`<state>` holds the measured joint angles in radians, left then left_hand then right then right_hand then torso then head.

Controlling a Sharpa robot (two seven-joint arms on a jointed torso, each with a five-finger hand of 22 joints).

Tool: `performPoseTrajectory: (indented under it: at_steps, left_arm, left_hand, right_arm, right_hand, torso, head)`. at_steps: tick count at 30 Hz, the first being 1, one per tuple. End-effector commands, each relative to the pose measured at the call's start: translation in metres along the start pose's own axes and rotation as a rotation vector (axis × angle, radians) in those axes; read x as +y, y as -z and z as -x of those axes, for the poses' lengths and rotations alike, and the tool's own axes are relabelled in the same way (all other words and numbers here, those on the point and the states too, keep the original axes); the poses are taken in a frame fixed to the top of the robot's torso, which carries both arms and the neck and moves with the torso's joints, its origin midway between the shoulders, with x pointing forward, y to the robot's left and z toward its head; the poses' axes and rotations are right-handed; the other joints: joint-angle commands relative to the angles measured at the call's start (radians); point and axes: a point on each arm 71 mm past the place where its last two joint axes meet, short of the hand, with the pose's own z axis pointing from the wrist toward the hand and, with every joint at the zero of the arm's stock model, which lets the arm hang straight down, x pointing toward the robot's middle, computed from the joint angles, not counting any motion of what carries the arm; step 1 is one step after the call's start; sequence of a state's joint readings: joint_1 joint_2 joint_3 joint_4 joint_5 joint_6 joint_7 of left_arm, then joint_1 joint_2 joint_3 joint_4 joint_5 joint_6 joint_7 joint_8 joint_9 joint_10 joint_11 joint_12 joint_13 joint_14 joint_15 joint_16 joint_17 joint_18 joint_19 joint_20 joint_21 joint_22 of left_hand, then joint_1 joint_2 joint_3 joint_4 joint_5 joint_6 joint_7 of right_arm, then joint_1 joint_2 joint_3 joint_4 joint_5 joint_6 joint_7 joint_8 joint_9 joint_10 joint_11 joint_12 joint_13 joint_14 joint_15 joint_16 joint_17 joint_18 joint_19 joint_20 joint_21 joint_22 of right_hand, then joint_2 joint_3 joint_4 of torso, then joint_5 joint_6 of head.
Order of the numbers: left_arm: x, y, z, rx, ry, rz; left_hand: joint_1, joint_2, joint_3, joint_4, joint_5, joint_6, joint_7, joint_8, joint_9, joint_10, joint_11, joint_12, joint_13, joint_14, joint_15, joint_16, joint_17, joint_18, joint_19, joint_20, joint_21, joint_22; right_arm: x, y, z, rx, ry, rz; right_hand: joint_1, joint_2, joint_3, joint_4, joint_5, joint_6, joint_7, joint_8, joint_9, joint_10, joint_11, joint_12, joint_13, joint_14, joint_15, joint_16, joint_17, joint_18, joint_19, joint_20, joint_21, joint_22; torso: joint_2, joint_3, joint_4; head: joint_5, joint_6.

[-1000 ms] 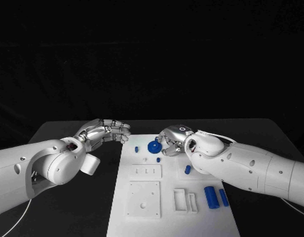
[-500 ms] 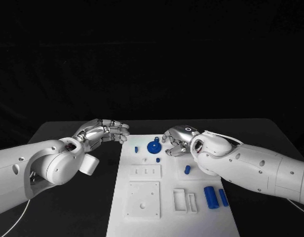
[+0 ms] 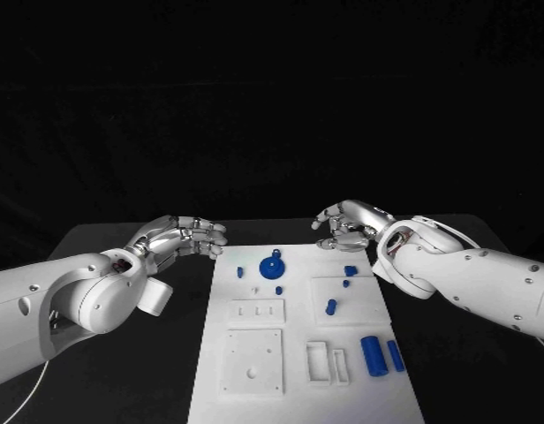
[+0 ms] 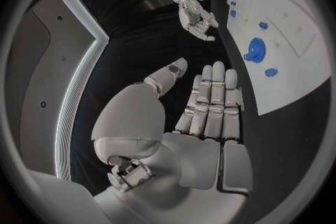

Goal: Assemble the parts on the task board

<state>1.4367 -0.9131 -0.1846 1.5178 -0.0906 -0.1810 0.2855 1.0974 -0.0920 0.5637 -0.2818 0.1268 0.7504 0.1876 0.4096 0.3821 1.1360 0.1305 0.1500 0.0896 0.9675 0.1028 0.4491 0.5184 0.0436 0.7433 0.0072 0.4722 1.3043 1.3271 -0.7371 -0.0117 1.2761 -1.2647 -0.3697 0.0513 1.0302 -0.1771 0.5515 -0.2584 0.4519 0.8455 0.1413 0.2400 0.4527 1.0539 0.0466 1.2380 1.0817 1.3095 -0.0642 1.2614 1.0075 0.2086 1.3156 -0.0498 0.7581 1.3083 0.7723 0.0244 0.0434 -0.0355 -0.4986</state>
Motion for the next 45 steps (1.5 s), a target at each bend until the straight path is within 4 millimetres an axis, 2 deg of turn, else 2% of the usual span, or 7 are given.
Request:
performPoseTrajectory:
  at_steps: [1, 3, 8, 12, 15, 28, 45]
  left_arm:
    - [-0.002, -0.001, -0.001, 0.014, 0.0, -0.017]
    - [-0.002, -0.001, -0.001, 0.014, -0.001, -0.017]
    - [-0.001, -0.002, -0.001, 0.017, 0.0, -0.016]
    - [-0.001, -0.002, -0.001, 0.017, -0.001, -0.016]
    - [-0.001, -0.002, 0.0, 0.016, -0.001, -0.016]
    - [-0.001, -0.002, -0.001, 0.019, -0.001, -0.015]
    - [0.0, -0.002, -0.001, 0.02, -0.003, -0.014]
  left_hand:
    - [0.007, 0.003, -0.006, -0.001, 0.005, 0.0, 0.005, -0.003, -0.001, 0.001, 0.004, -0.004, -0.001, -0.004, 0.004, -0.007, 0.002, 0.018, -0.005, 0.0, -0.005, 0.002]
    - [0.007, 0.004, -0.006, -0.001, 0.005, 0.0, 0.004, -0.002, -0.001, 0.002, 0.004, -0.003, -0.001, -0.004, 0.004, -0.007, 0.002, 0.018, -0.005, 0.0, -0.005, 0.002]
    - [0.008, 0.004, -0.006, -0.001, 0.005, 0.001, 0.004, -0.002, -0.001, 0.003, 0.004, -0.003, -0.001, -0.004, 0.004, -0.007, 0.002, 0.018, -0.005, 0.0, -0.005, 0.002]
    - [0.008, 0.004, -0.006, -0.001, 0.005, 0.001, 0.004, -0.002, -0.001, 0.003, 0.004, -0.003, -0.001, -0.003, 0.004, -0.007, 0.002, 0.018, -0.005, 0.0, -0.005, 0.002]
    - [0.008, 0.005, -0.006, -0.001, 0.005, 0.001, 0.004, -0.002, -0.001, 0.003, 0.004, -0.003, -0.001, -0.003, 0.004, -0.007, 0.002, 0.018, -0.005, 0.0, -0.005, 0.002]
    - [0.009, 0.005, -0.006, -0.001, 0.004, 0.002, 0.004, -0.002, -0.001, 0.004, 0.003, -0.003, -0.001, -0.003, 0.004, -0.007, 0.003, 0.018, -0.005, 0.0, -0.005, 0.002]
    - [0.009, 0.006, -0.006, -0.001, 0.004, 0.002, 0.004, -0.001, -0.001, 0.004, 0.003, -0.003, -0.001, -0.003, 0.004, -0.008, 0.003, 0.018, -0.005, 0.0, -0.005, 0.002]
  right_arm:
    - [-0.004, 0.005, 0.002, 0.057, -0.077, 0.026]
    - [-0.01, 0.009, 0.005, 0.06, -0.075, 0.016]
    - [-0.02, 0.018, 0.01, 0.077, -0.069, -0.001]
    - [-0.027, 0.025, 0.013, 0.092, -0.043, -0.017]
    - [-0.031, 0.027, 0.015, 0.101, -0.01, -0.022]
    - [-0.044, 0.031, 0.01, 0.142, 0.187, -0.072]
    - [-0.049, 0.032, -0.013, 0.179, 0.309, -0.096]
  right_hand:
    - [0.002, 0.016, -0.018, -0.014, -0.018, -0.014, 0.018, 0.007, 0.001, -0.008, -0.002, 0.003, -0.002, -0.005, -0.001, -0.006, 0.002, 0.053, -0.008, -0.001, -0.003, 0.017]
    - [0.005, 0.024, -0.025, -0.025, -0.037, -0.012, 0.018, 0.009, 0.0, -0.009, -0.002, 0.003, -0.003, -0.005, -0.003, -0.008, 0.002, 0.053, -0.01, 0.0, -0.004, 0.016]
    - [0.013, 0.029, -0.026, -0.03, -0.044, -0.006, 0.016, 0.012, 0.001, -0.01, -0.004, 0.002, -0.004, -0.005, -0.004, -0.009, 0.002, 0.053, -0.011, 0.0, -0.005, 0.016]
    - [0.029, 0.033, -0.024, -0.032, -0.051, 0.003, 0.013, 0.016, 0.002, -0.01, -0.006, 0.002, -0.006, -0.005, -0.007, -0.011, 0.002, 0.053, -0.012, 0.0, -0.006, 0.016]
    - [0.05, 0.033, -0.014, -0.031, -0.068, 0.009, 0.011, 0.019, 0.002, -0.01, -0.009, 0.001, -0.007, -0.005, -0.009, -0.012, 0.003, 0.053, -0.014, 0.002, -0.007, 0.016]
    - [0.059, 0.024, -0.006, -0.03, -0.094, 0.043, 0.0, 0.035, 0.005, -0.008, -0.018, 0.001, -0.01, -0.005, -0.018, -0.017, 0.003, 0.053, -0.015, 0.008, -0.007, 0.016]
    - [0.067, -0.004, 0.015, -0.025, -0.18, 0.075, -0.013, 0.046, 0.005, 0.0, -0.031, -0.002, -0.014, -0.001, -0.031, -0.024, 0.005, 0.053, -0.011, 0.01, -0.009, 0.014]
  torso:
    - [-0.004, 0.0053, -0.0088]
    - [-0.005, 0.0094, -0.0132]
    - [-0.007, 0.0145, -0.0172]
    - [-0.007, 0.0136, -0.0164]
    - [-0.006, 0.016, -0.0193]
    - [-0.006, 0.0113, -0.0157]
    - [-0.005, 0.0105, -0.0164]
  head:
    - [-0.002, 0.002]
    - [-0.002, 0.0]
    - [-0.005, 0.0]
    - [-0.012, 0.0]
    - [-0.016, 0.0]
    - [-0.032, -0.004]
    - [-0.038, -0.013]
